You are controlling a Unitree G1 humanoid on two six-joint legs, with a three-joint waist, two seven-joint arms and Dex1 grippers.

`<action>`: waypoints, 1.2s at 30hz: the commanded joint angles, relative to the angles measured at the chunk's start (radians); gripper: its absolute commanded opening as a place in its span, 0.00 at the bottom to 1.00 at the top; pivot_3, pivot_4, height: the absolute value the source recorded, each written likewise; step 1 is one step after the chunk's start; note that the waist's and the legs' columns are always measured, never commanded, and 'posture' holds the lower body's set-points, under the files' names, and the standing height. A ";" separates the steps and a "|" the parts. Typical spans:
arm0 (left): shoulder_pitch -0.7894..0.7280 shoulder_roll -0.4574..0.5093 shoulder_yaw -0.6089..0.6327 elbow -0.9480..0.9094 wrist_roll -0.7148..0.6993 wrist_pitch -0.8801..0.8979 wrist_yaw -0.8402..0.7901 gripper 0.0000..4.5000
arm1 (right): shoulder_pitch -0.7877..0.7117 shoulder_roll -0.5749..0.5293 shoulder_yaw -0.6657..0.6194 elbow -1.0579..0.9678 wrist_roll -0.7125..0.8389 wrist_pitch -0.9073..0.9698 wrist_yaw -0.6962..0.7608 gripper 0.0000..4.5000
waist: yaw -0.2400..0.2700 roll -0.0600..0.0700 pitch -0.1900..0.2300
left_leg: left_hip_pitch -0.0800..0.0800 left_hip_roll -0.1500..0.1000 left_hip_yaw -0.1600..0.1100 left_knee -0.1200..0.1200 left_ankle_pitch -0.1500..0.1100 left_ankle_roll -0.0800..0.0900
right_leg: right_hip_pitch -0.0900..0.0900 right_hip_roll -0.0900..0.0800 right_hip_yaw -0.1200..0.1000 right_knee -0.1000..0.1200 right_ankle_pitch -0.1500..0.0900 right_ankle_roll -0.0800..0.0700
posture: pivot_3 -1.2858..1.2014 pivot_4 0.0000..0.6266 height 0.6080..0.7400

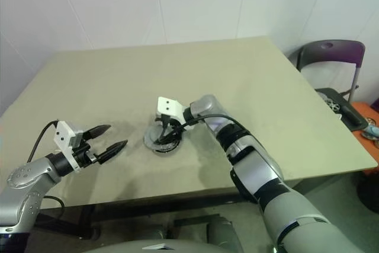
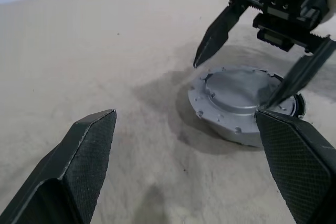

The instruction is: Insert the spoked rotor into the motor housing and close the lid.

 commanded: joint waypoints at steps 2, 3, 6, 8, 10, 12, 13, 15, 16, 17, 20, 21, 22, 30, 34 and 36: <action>-0.003 0.005 0.033 -0.037 -0.021 -0.003 0.006 1.00 | -0.015 0.001 -0.033 0.015 -0.022 -0.020 0.009 1.00 | 0.000 0.000 0.000 | 0.000 0.000 0.000 0.000 0.000 0.000 | 0.000 0.000 0.000 0.000 0.000 0.000 | 0.52 0.00 1.00; -0.005 0.006 0.032 -0.037 -0.022 -0.002 0.007 1.00 | -0.011 0.000 -0.036 0.013 -0.022 -0.014 0.020 1.00 | 0.000 0.000 0.000 | 0.001 0.000 0.000 0.000 0.000 0.000 | 0.001 0.000 0.000 0.000 0.000 0.000 | 0.52 0.00 1.00; -0.011 0.008 0.031 -0.036 -0.022 0.001 0.007 1.00 | -0.002 -0.002 -0.040 0.002 -0.022 0.007 0.054 1.00 | 0.000 0.000 0.000 | 0.001 0.000 0.000 0.000 0.000 0.000 | 0.001 0.000 0.000 0.000 0.000 0.000 | 0.52 0.00 1.00; -0.014 0.010 0.030 -0.035 -0.022 0.001 0.006 1.00 | 0.002 -0.004 -0.044 -0.003 -0.021 0.022 0.076 1.00 | 0.000 0.000 0.000 | 0.001 0.000 0.000 0.000 0.000 0.000 | 0.001 0.000 0.000 0.000 0.000 0.000 | 0.52 0.00 1.00; -0.016 0.010 0.029 -0.036 -0.022 0.002 0.006 1.00 | 0.003 -0.003 -0.050 -0.003 -0.020 0.036 0.093 0.96 | 0.000 0.000 0.000 | 0.001 0.000 0.000 0.000 0.000 0.000 | 0.001 0.000 0.000 0.000 0.000 0.000 | 0.52 0.00 1.00; -0.017 0.010 0.029 -0.035 -0.021 0.002 0.006 1.00 | 0.000 -0.002 -0.056 0.001 -0.024 0.045 0.098 0.87 | 0.000 0.000 0.000 | 0.001 0.000 0.000 0.000 0.000 0.000 | 0.001 0.000 0.000 0.000 0.000 0.000 | 0.52 0.00 1.00; -0.019 0.010 0.028 -0.034 -0.020 0.002 0.006 1.00 | -0.004 -0.001 -0.059 0.010 -0.028 0.045 0.095 0.81 | 0.000 0.000 0.000 | 0.001 0.000 0.000 0.000 0.000 0.000 | 0.001 0.000 0.000 0.000 0.000 0.000 | 0.52 0.00 1.00; -0.023 0.009 0.028 -0.033 -0.020 0.003 0.007 1.00 | -0.012 0.003 -0.066 0.025 -0.034 0.046 0.093 0.79 | 0.000 0.000 0.000 | 0.001 0.000 0.000 0.000 0.000 0.000 | 0.001 0.000 0.000 0.000 0.000 0.000 | 0.52 0.00 1.00; -0.023 0.009 0.028 -0.034 -0.020 0.003 0.008 1.00 | -0.017 0.005 -0.071 0.032 -0.034 0.045 0.092 0.79 | 0.000 0.000 0.000 | 0.001 0.000 0.000 0.000 0.000 0.000 | 0.001 0.000 0.000 0.000 0.000 0.000 | 0.52 0.00 1.00; -0.024 0.008 0.028 -0.034 -0.020 0.003 0.009 1.00 | -0.023 0.008 -0.078 0.040 -0.031 0.045 0.093 0.79 | 0.000 0.000 0.000 | 0.001 0.000 0.000 0.000 0.000 0.000 | 0.001 0.000 0.000 0.000 0.000 0.000 | 0.52 0.00 1.00; -0.023 0.007 0.029 -0.034 -0.020 0.002 0.010 1.00 | -0.042 0.013 -0.098 0.062 -0.016 0.046 0.111 0.79 | 0.000 0.000 0.000 | 0.001 0.000 0.000 0.000 0.000 0.000 | 0.001 0.000 0.000 0.001 0.000 0.000 | 0.52 0.00 1.00; -0.022 0.006 0.029 -0.034 -0.020 0.001 0.011 1.00 | -0.050 0.014 -0.105 0.069 -0.011 0.049 0.125 0.79 | 0.000 0.000 0.000 | 0.001 0.000 0.000 0.000 0.000 0.000 | 0.001 0.000 0.000 0.001 0.000 0.000 | 0.52 0.00 1.00; -0.022 0.006 0.029 -0.035 -0.020 0.001 0.011 1.00 | -0.059 0.014 -0.111 0.078 -0.008 0.046 0.138 0.79 | 0.000 0.000 0.000 | 0.001 0.000 0.000 0.000 0.000 0.000 | 0.001 0.000 0.000 0.001 0.000 0.000 | 0.52 0.00 1.00; -0.008 0.004 0.036 -0.041 -0.021 -0.006 0.011 1.00 | -0.123 0.026 -0.118 0.150 -0.030 0.003 0.222 0.79 | -0.003 0.000 0.000 | 0.000 0.000 0.000 0.000 0.000 0.000 | 0.000 0.000 0.000 0.001 0.000 0.000 | 0.52 0.00 1.00; 0.007 0.001 0.041 -0.055 -0.022 -0.006 0.017 1.00 | -0.133 0.028 -0.100 0.183 -0.068 -0.058 0.225 0.79 | -0.002 0.000 0.000 | 0.000 0.000 0.000 0.000 0.000 0.000 | 0.000 0.000 0.000 0.001 0.000 0.000 | 0.52 0.00 1.00; 0.016 0.000 0.045 -0.061 -0.023 -0.008 0.022 1.00 | -0.136 0.031 -0.096 0.192 -0.081 -0.080 0.242 0.79 | -0.002 0.000 0.000 | 0.000 0.000 0.000 0.000 0.000 0.000 | 0.000 0.000 0.000 0.001 0.000 0.000 | 0.52 0.00 1.00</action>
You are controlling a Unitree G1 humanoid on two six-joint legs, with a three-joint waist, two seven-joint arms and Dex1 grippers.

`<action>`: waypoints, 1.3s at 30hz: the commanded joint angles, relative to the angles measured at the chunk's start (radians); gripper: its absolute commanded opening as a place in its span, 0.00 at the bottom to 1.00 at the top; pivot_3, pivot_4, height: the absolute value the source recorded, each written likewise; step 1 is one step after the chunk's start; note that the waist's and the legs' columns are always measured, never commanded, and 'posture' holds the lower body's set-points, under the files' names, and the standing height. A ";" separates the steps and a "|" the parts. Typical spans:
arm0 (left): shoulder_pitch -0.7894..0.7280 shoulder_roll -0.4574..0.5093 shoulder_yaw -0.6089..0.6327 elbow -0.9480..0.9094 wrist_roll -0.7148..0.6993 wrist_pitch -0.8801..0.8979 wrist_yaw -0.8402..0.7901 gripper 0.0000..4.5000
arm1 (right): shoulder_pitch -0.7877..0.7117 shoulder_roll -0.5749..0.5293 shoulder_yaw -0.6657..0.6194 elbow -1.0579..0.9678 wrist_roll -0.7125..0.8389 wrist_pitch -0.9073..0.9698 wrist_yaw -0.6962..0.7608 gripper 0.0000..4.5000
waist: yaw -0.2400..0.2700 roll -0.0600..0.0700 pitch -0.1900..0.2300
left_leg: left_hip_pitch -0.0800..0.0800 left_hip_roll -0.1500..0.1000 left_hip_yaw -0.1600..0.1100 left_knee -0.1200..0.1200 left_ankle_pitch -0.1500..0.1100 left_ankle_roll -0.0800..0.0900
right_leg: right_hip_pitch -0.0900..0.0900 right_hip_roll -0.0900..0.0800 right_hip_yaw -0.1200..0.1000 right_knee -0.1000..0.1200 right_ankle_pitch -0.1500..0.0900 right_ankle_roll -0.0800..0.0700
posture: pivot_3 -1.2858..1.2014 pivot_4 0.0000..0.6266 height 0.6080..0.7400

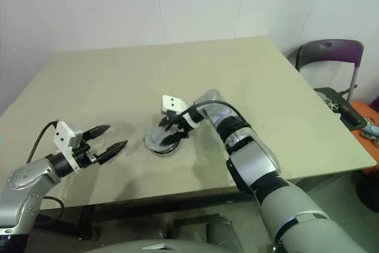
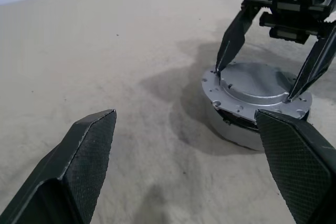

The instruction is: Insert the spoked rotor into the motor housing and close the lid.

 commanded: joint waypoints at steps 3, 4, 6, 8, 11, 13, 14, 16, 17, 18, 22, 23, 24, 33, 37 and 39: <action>0.013 -0.001 0.047 -0.051 -0.024 -0.012 0.011 1.00 | -0.046 0.013 -0.005 0.007 -0.027 -0.069 0.049 0.79 | 0.000 0.000 0.000 | 0.000 0.000 0.000 0.000 0.000 0.000 | 0.000 0.000 0.000 0.000 0.000 0.000 | 0.52 0.00 1.00; 0.015 -0.002 0.049 -0.052 -0.024 -0.012 0.012 1.00 | -0.048 0.013 -0.005 0.011 -0.034 -0.076 0.054 0.79 | 0.000 0.000 0.000 | 0.000 0.000 0.000 0.000 0.000 0.000 | 0.000 0.000 0.000 0.000 0.000 0.000 | 0.52 0.00 1.00; 0.021 -0.004 0.050 -0.055 -0.024 -0.013 0.013 1.00 | -0.055 0.010 -0.001 0.029 -0.054 -0.095 0.052 0.79 | -0.001 0.000 0.000 | 0.000 0.000 0.000 0.000 0.000 0.000 | 0.000 0.000 0.000 0.000 0.000 0.000 | 0.52 0.00 1.00; 0.028 -0.007 0.051 -0.059 -0.023 -0.015 0.015 1.00 | -0.063 0.010 -0.002 0.045 -0.068 -0.112 0.047 0.79 | -0.001 0.000 0.000 | 0.000 0.000 0.000 0.000 0.000 0.000 | 0.000 0.000 0.000 0.000 0.000 0.000 | 0.52 0.00 1.00; 0.034 -0.011 0.051 -0.063 -0.023 -0.016 0.018 1.00 | -0.073 0.014 -0.009 0.064 -0.078 -0.122 0.045 0.79 | 0.000 0.000 0.000 | 0.000 0.000 0.000 0.000 0.000 0.000 | 0.000 0.000 0.000 0.000 0.000 0.000 | 0.52 0.00 1.00; 0.036 -0.013 0.051 -0.065 -0.022 -0.016 0.018 1.00 | -0.077 0.018 -0.012 0.077 -0.084 -0.125 0.041 0.79 | 0.000 0.000 0.000 | 0.000 0.000 0.000 0.000 0.000 0.000 | 0.000 0.000 0.000 0.001 0.000 0.000 | 0.52 0.00 1.00; 0.037 -0.014 0.052 -0.066 -0.023 -0.015 0.019 1.00 | -0.078 0.020 -0.014 0.083 -0.087 -0.126 0.037 0.79 | 0.000 0.000 0.000 | 0.001 0.000 0.000 0.000 0.000 0.000 | 0.000 0.000 0.000 0.001 0.000 0.000 | 0.52 0.00 1.00; 0.038 -0.015 0.052 -0.067 -0.023 -0.015 0.020 1.00 | -0.079 0.023 -0.016 0.093 -0.092 -0.128 0.031 0.79 | 0.000 0.000 0.000 | 0.001 0.000 0.000 0.000 0.000 0.000 | 0.000 0.000 0.000 0.001 0.000 0.000 | 0.52 0.00 1.00; 0.039 -0.015 0.052 -0.068 -0.023 -0.015 0.020 1.00 | -0.078 0.023 -0.016 0.095 -0.094 -0.129 0.030 0.79 | 0.000 0.000 0.000 | 0.001 0.000 0.000 0.000 0.000 0.000 | 0.000 0.000 0.000 0.001 0.000 0.000 | 0.52 0.00 1.00; 0.040 -0.015 0.051 -0.068 -0.023 -0.015 0.020 1.00 | -0.078 0.024 -0.017 0.097 -0.095 -0.130 0.029 0.79 | 0.000 0.000 0.000 | 0.001 0.000 0.000 0.000 0.000 0.000 | 0.000 0.000 0.000 0.001 0.000 0.000 | 0.52 0.00 1.00; 0.039 -0.014 0.048 -0.068 -0.024 -0.013 0.021 1.00 | -0.076 0.033 -0.032 0.106 -0.085 -0.104 0.023 0.79 | -0.001 0.000 0.000 | 0.001 0.000 0.000 0.000 0.000 0.000 | 0.000 0.000 0.000 0.001 0.000 0.000 | 0.52 0.00 1.00; 0.039 -0.015 0.048 -0.068 -0.024 -0.013 0.021 1.00 | -0.074 0.033 -0.033 0.106 -0.087 -0.105 0.022 0.79 | -0.001 0.000 0.000 | 0.001 0.000 0.000 0.000 0.000 0.000 | 0.000 0.000 0.000 0.002 0.000 0.000 | 0.52 0.00 1.00; 0.038 -0.015 0.047 -0.067 -0.024 -0.013 0.020 1.00 | -0.072 0.033 -0.033 0.107 -0.089 -0.105 0.021 0.79 | -0.001 0.000 0.000 | 0.001 0.000 0.000 0.000 0.000 0.000 | 0.000 0.000 0.000 0.002 0.000 0.000 | 0.52 0.00 1.00; 0.036 -0.015 0.040 -0.067 -0.023 -0.012 0.018 1.00 | -0.060 0.027 -0.031 0.115 -0.104 -0.105 0.017 0.79 | -0.001 0.000 0.000 | 0.001 0.000 0.000 0.001 0.000 0.000 | 0.001 0.000 0.000 0.002 0.000 0.000 | 0.52 0.00 1.00; 0.034 -0.016 0.034 -0.066 -0.022 -0.011 0.017 1.00 | -0.057 0.018 -0.023 0.121 -0.122 -0.119 0.018 0.79 | -0.001 0.000 0.000 | 0.002 0.000 0.000 0.001 0.000 0.000 | 0.001 0.000 0.000 0.002 0.000 0.000 | 0.52 0.00 1.00; 0.032 -0.016 0.032 -0.067 -0.022 -0.010 0.016 1.00 | -0.056 0.016 -0.021 0.123 -0.128 -0.123 0.020 0.79 | 0.000 0.000 0.000 | 0.002 0.000 0.000 0.001 0.000 0.000 | 0.002 0.000 0.000 0.002 0.000 0.000 | 0.52 0.00 1.00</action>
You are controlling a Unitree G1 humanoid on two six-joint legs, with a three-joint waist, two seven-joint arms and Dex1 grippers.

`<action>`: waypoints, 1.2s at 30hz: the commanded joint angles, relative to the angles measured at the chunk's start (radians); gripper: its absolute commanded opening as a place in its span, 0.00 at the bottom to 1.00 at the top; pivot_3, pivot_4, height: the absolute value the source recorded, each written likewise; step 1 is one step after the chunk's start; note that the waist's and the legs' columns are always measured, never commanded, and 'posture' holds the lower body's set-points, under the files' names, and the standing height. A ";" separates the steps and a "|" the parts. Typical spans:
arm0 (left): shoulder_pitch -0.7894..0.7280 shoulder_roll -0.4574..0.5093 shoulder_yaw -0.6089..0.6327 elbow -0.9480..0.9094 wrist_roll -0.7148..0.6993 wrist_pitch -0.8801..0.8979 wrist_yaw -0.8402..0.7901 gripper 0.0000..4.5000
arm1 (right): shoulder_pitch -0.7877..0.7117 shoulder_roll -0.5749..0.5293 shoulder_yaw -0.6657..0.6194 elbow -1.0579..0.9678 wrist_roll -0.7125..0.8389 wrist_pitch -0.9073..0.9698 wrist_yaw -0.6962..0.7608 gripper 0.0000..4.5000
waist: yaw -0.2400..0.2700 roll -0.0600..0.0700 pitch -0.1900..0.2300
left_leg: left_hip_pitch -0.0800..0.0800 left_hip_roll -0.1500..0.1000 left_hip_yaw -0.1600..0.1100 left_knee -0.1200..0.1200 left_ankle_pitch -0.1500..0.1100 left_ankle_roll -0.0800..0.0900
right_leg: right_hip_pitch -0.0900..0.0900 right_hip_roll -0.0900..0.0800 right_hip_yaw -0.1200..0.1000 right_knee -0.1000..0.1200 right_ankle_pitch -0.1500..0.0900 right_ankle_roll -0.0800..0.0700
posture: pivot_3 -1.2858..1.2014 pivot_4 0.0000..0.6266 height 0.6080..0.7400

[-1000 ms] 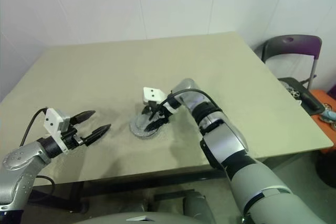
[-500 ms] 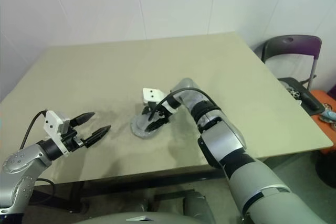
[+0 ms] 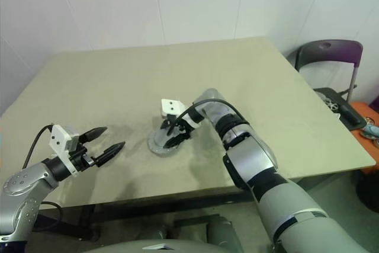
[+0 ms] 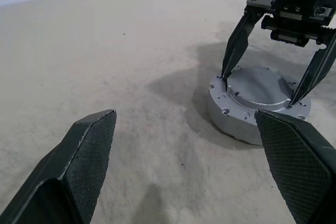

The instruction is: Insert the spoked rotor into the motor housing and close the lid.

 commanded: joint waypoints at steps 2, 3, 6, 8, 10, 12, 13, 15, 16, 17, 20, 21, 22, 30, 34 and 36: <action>-0.014 0.003 0.001 -0.031 -0.012 -0.005 -0.006 1.00 | -0.008 -0.007 0.004 0.013 -0.025 -0.016 -0.001 0.79 | 0.000 0.000 0.000 | 0.000 0.000 0.000 0.000 0.000 0.000 | 0.000 0.000 0.000 0.000 0.000 0.000 | 0.52 0.00 1.00; -0.017 0.002 -0.003 -0.031 -0.012 -0.003 -0.006 1.00 | -0.008 -0.007 0.004 0.014 -0.026 -0.017 -0.002 0.79 | 0.000 0.000 0.000 | 0.000 0.000 0.000 0.001 0.000 0.000 | 0.000 0.000 0.000 0.000 0.000 0.000 | 0.52 0.00 1.00; -0.028 -0.001 -0.021 -0.033 -0.024 0.015 -0.013 1.00 | -0.009 -0.007 0.001 0.015 -0.029 -0.017 -0.004 0.79 | 0.000 0.000 0.000 | 0.001 0.000 0.000 0.001 0.000 0.000 | 0.001 0.000 0.000 0.000 0.000 0.000 | 0.52 0.00 1.00; -0.043 -0.006 -0.041 -0.028 -0.037 0.036 -0.017 1.00 | -0.009 -0.006 -0.001 0.016 -0.030 -0.016 -0.007 0.79 | 0.001 0.000 0.000 | 0.001 0.000 0.000 0.001 0.000 0.000 | 0.001 0.000 0.000 0.001 0.000 0.000 | 0.52 0.00 1.00; -0.070 -0.019 -0.057 -0.013 -0.045 0.057 -0.008 0.91 | -0.009 -0.006 -0.003 0.017 -0.030 -0.015 -0.007 0.79 | 0.001 0.000 0.000 | 0.002 0.000 0.000 0.002 0.000 0.000 | 0.002 0.000 0.000 0.001 0.000 0.000 | 0.52 0.00 1.00; -0.095 -0.026 -0.089 0.006 -0.026 0.075 0.000 0.80 | -0.008 -0.005 -0.005 0.018 -0.030 -0.015 -0.008 0.79 | 0.001 0.000 0.000 | 0.002 0.000 0.000 0.002 0.000 0.000 | 0.002 0.000 0.000 0.001 0.000 0.000 | 0.52 0.00 1.00; -0.107 -0.027 -0.114 0.023 0.005 0.075 0.008 0.71 | -0.007 -0.004 -0.005 0.018 -0.030 -0.015 -0.008 0.79 | 0.000 0.000 0.000 | 0.003 0.000 0.000 0.002 0.000 0.000 | 0.003 0.000 0.000 0.001 0.000 0.000 | 0.52 0.00 1.00; -0.132 -0.034 -0.160 0.057 0.043 0.068 0.013 0.57 | -0.006 -0.004 -0.006 0.018 -0.030 -0.015 -0.009 0.79 | 0.001 0.000 0.000 | 0.003 0.000 0.000 0.002 0.000 0.000 | 0.003 0.000 0.000 0.001 0.000 0.000 | 0.52 0.00 1.00; -0.151 -0.044 -0.177 0.071 0.059 0.066 0.025 0.49 | -0.005 -0.003 -0.006 0.018 -0.029 -0.014 -0.009 0.79 | 0.001 0.000 0.000 | 0.004 0.000 0.000 0.002 0.000 0.000 | 0.004 0.000 0.000 0.001 0.000 0.000 | 0.52 0.00 1.00; -0.167 -0.052 -0.189 0.082 0.069 0.065 0.034 0.41 | -0.005 -0.003 -0.007 0.018 -0.029 -0.014 -0.009 0.79 | 0.000 0.000 0.000 | 0.004 0.000 0.000 0.002 0.000 0.000 | 0.004 0.000 0.000 0.001 0.000 0.000 | 0.52 0.00 1.00; -0.223 -0.076 -0.225 0.114 0.093 0.075 0.054 0.20 | -0.003 -0.002 -0.006 0.018 -0.030 -0.013 -0.010 0.79 | 0.001 0.000 -0.001 | 0.004 -0.001 0.000 0.002 0.000 0.000 | 0.004 0.000 0.000 0.001 0.000 0.000 | 0.52 0.00 1.00; -0.239 -0.083 -0.234 0.128 0.102 0.074 0.058 0.12 | -0.003 -0.002 -0.006 0.018 -0.031 -0.013 -0.010 0.79 | 0.001 0.000 -0.001 | 0.004 -0.001 -0.001 0.002 0.000 0.000 | 0.004 0.000 0.000 0.002 0.000 0.000 | 0.52 0.00 1.00; -0.253 -0.088 -0.242 0.141 0.107 0.073 0.059 0.05 | -0.003 -0.001 -0.006 0.018 -0.032 -0.013 -0.011 0.79 | 0.001 0.000 -0.001 | 0.004 -0.001 -0.001 0.002 0.000 0.000 | 0.004 0.000 0.000 0.002 0.000 0.000 | 0.52 0.00 1.00; -0.305 -0.105 -0.309 0.209 0.148 0.083 0.044 0.00 | -0.003 -0.002 -0.007 0.018 -0.034 -0.013 -0.013 0.79 | 0.001 0.000 -0.001 | 0.004 -0.001 -0.001 0.002 0.000 0.000 | 0.004 0.000 0.000 0.002 0.000 0.000 | 0.52 0.00 1.00; -0.303 -0.086 -0.355 0.237 0.205 0.060 0.026 0.00 | -0.001 -0.003 -0.009 0.015 -0.035 -0.013 -0.015 0.79 | 0.001 0.000 -0.001 | 0.005 -0.001 -0.001 0.002 0.000 0.000 | 0.005 0.000 0.000 0.002 0.000 0.000 | 0.52 0.00 1.00; -0.305 -0.098 -0.354 0.240 0.202 0.066 0.027 0.00 | 0.002 -0.005 -0.007 0.013 -0.038 -0.014 -0.008 0.79 | 0.001 0.000 -0.001 | 0.006 -0.001 -0.001 0.002 0.000 0.000 | 0.006 0.000 0.000 0.002 0.000 0.000 | 0.52 0.00 1.00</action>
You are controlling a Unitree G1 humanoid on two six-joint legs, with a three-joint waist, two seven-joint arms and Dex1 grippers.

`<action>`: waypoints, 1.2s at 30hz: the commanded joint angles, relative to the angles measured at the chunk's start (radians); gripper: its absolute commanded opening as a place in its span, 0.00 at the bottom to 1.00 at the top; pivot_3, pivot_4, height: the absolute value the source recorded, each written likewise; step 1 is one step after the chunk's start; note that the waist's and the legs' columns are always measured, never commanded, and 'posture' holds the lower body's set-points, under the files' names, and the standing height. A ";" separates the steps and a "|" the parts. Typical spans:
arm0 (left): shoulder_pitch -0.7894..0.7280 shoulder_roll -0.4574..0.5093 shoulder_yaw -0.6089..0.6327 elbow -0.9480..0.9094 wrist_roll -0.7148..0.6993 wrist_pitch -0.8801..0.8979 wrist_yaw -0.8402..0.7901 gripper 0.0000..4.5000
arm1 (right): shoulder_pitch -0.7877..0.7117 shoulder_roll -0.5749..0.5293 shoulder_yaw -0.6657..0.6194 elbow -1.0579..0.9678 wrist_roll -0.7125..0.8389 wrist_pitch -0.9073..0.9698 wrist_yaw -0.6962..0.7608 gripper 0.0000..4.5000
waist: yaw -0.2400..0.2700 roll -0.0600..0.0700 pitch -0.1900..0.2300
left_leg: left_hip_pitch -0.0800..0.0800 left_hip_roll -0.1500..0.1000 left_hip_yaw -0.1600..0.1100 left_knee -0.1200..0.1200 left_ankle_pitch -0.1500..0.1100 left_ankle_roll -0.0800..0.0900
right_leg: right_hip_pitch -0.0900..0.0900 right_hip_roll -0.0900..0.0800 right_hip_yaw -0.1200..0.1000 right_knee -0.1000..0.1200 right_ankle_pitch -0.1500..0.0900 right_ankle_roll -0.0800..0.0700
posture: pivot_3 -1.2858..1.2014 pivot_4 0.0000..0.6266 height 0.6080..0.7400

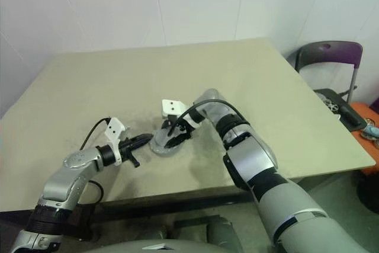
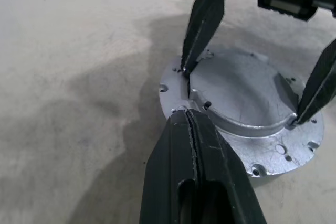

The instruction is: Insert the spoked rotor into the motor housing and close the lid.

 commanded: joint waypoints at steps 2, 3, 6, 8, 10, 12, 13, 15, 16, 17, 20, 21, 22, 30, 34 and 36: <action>-0.006 -0.006 -0.024 0.014 0.019 0.008 -0.009 0.00 | 0.002 -0.005 0.005 0.001 -0.019 -0.009 -0.005 0.79 | 0.000 0.000 0.000 | 0.001 0.000 0.000 0.000 0.000 0.000 | 0.001 0.000 0.000 0.000 0.000 0.000 | 0.52 0.00 1.00; -0.006 -0.007 -0.027 0.013 0.019 0.010 -0.013 0.00 | 0.001 -0.004 0.003 0.002 -0.018 -0.003 -0.009 0.79 | 0.000 0.000 0.000 | 0.001 0.000 0.000 0.000 0.000 0.000 | 0.002 0.000 0.000 0.000 0.000 0.000 | 0.52 0.00 1.00; -0.003 -0.010 -0.030 0.007 0.018 0.014 -0.012 0.00 | -0.007 -0.001 -0.012 0.004 -0.004 0.028 -0.012 0.79 | 0.001 0.000 0.000 | 0.003 0.000 0.000 0.000 0.000 0.000 | 0.003 0.000 0.000 0.000 0.000 0.000 | 0.52 0.00 1.00; 0.000 -0.012 -0.032 0.002 0.020 0.012 -0.011 0.00 | -0.015 0.001 -0.026 0.002 0.009 0.049 -0.013 0.95 | 0.001 0.000 0.000 | 0.003 0.000 0.000 0.000 0.000 0.000 | 0.003 0.000 0.000 0.000 0.000 0.000 | 0.52 0.00 1.00; 0.003 -0.017 -0.032 -0.002 0.017 0.012 -0.010 0.00 | -0.025 0.003 -0.047 -0.005 0.027 0.070 -0.013 1.00 | 0.000 0.000 0.000 | 0.004 0.000 0.000 0.000 0.000 0.000 | 0.004 0.000 0.000 0.000 0.000 0.000 | 0.52 0.00 1.00; 0.005 -0.021 -0.031 -0.007 0.014 0.016 -0.011 0.00 | -0.037 0.004 -0.068 -0.012 0.044 0.089 -0.011 1.00 | 0.001 0.000 0.000 | 0.004 0.000 0.000 0.000 0.000 0.000 | 0.004 0.000 0.000 0.000 0.000 0.000 | 0.52 0.00 1.00; 0.007 -0.021 -0.032 -0.010 0.014 0.017 -0.011 0.00 | -0.042 0.004 -0.078 -0.016 0.051 0.099 -0.006 1.00 | 0.001 0.000 0.000 | 0.004 0.000 0.000 0.000 0.000 0.000 | 0.003 0.000 0.000 0.000 0.000 0.000 | 0.52 0.00 1.00; 0.008 -0.019 -0.033 -0.014 0.015 0.021 -0.014 0.00 | -0.055 0.002 -0.102 -0.025 0.068 0.115 -0.006 1.00 | 0.001 0.000 0.000 | 0.004 0.000 0.000 0.000 0.000 0.000 | 0.003 0.000 0.000 0.000 0.000 0.000 | 0.52 0.00 1.00; 0.008 -0.019 -0.034 -0.015 0.015 0.023 -0.015 0.00 | -0.061 0.001 -0.112 -0.029 0.076 0.126 -0.002 1.00 | 0.001 0.000 0.000 | 0.003 0.000 0.000 0.000 0.000 0.000 | 0.003 0.000 0.000 0.000 0.000 0.000 | 0.52 0.00 1.00; 0.008 -0.019 -0.034 -0.016 0.015 0.025 -0.015 0.00 | -0.066 -0.001 -0.122 -0.034 0.084 0.137 0.004 1.00 | 0.001 0.000 0.000 | 0.003 0.000 0.000 0.000 0.000 0.000 | 0.003 0.000 0.000 0.000 0.000 0.000 | 0.52 0.00 1.00; 0.006 -0.018 -0.036 -0.017 0.014 0.031 -0.020 0.00 | -0.082 -0.008 -0.155 -0.039 0.110 0.173 -0.001 1.00 | 0.001 0.000 0.000 | 0.003 0.000 0.000 0.000 0.000 0.000 | 0.003 0.000 0.000 0.000 0.000 0.000 | 0.52 0.00 1.00; 0.005 -0.017 -0.037 -0.017 0.014 0.031 -0.022 0.00 | -0.088 -0.012 -0.168 -0.040 0.121 0.187 -0.003 1.00 | 0.001 0.000 0.000 | 0.003 0.000 0.000 0.000 0.000 0.000 | 0.003 0.000 0.000 0.000 0.000 0.000 | 0.52 0.00 1.00; 0.004 -0.018 -0.038 -0.016 0.015 0.032 -0.022 0.00 | -0.093 -0.020 -0.178 -0.039 0.128 0.203 -0.012 1.00 | 0.001 0.000 0.000 | 0.003 0.000 0.000 0.000 0.000 0.000 | 0.003 0.000 0.000 0.000 0.000 0.000 | 0.52 0.00 1.00; 0.010 -0.019 -0.039 -0.025 0.017 0.043 -0.025 0.00 | -0.115 -0.106 -0.220 -0.015 0.154 0.513 -0.033 1.00 | 0.002 0.000 0.000 | 0.003 0.000 0.000 0.000 0.000 0.000 | 0.003 -0.001 0.000 -0.001 0.000 0.000 | 0.52 0.00 1.00; 0.015 -0.017 -0.037 -0.030 0.018 0.045 -0.027 0.00 | -0.110 -0.158 -0.226 -0.020 0.164 0.699 -0.019 1.00 | 0.002 0.000 0.000 | 0.002 0.000 0.001 0.000 0.000 0.000 | 0.003 -0.001 0.001 -0.001 0.000 0.000 | 0.52 0.00 1.00; 0.016 -0.016 -0.036 -0.030 0.017 0.045 -0.028 0.00 | -0.097 -0.174 -0.212 -0.032 0.155 0.740 -0.016 1.00 | 0.002 0.000 0.000 | 0.002 0.000 0.001 0.000 0.000 0.000 | 0.002 -0.001 0.001 -0.001 0.000 0.000 | 0.52 0.00 1.00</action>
